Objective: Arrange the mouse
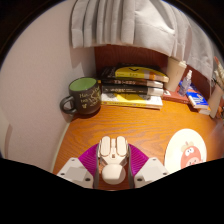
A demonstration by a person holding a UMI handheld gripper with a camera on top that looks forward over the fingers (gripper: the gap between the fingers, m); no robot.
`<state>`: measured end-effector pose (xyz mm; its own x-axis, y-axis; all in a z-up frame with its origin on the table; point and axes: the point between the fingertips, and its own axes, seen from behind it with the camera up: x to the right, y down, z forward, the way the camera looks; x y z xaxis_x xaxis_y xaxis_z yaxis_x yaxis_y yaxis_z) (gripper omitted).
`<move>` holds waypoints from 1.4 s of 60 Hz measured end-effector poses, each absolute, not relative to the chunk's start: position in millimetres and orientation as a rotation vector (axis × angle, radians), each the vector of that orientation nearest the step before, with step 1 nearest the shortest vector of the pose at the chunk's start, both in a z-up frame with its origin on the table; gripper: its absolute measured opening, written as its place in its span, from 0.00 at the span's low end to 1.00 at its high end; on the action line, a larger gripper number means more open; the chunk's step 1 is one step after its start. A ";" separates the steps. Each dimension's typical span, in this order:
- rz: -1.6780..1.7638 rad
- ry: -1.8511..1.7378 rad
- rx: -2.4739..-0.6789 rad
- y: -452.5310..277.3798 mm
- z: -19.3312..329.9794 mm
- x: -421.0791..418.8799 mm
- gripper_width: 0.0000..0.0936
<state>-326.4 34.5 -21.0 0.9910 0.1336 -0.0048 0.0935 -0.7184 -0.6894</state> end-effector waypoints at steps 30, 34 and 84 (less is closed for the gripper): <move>0.035 -0.184 -2.052 45.8 222.3 -206.5 0.44; 0.006 -0.174 -1.997 39.1 252.0 -169.4 0.44; 0.055 -0.087 -2.331 13.1 -12.9 -78.3 0.55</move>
